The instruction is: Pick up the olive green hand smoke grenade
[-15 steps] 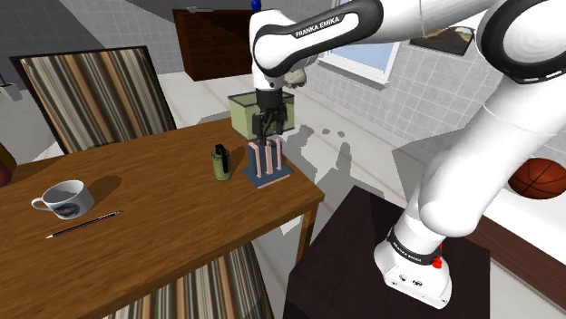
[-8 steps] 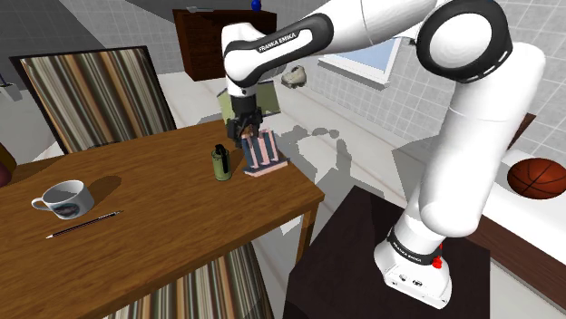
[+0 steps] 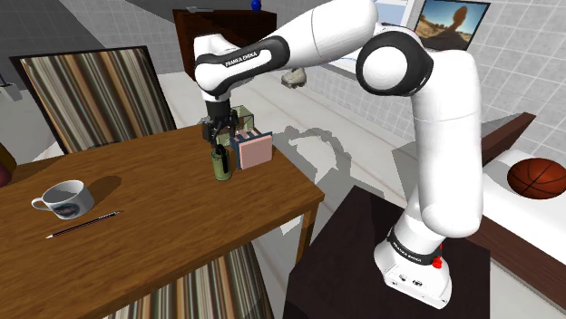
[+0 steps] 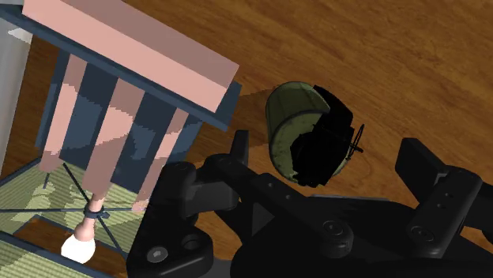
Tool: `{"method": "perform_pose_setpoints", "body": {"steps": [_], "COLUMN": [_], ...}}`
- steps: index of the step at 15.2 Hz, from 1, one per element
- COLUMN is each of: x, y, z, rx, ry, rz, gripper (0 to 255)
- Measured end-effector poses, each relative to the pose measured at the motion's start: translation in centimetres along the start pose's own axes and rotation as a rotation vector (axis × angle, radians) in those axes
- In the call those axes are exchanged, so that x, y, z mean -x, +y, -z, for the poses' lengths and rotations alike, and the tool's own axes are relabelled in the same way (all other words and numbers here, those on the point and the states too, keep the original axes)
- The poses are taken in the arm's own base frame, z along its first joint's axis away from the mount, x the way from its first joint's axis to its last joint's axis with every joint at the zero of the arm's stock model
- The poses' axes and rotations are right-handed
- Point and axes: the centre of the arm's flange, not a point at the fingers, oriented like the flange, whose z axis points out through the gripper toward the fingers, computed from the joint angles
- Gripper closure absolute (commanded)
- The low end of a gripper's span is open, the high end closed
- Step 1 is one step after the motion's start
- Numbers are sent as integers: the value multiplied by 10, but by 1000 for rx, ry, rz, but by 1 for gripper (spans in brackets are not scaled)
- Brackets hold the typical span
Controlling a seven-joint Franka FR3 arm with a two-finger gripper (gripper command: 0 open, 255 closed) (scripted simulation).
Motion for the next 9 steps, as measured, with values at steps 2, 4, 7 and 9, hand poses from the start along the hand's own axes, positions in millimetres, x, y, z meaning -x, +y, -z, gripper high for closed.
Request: {"method": "perform_pose_setpoints", "body": {"steps": [2,4,7,9], "x": [-23,-33,-36,-37], "y": [-5,-5,-4,-5], "z": [-11,-15,-29,-40], "rx": [6,8,9,9], "ry": [9,12,14,14], "rz": [3,3,4,3], "gripper": [0,0,0,0]}}
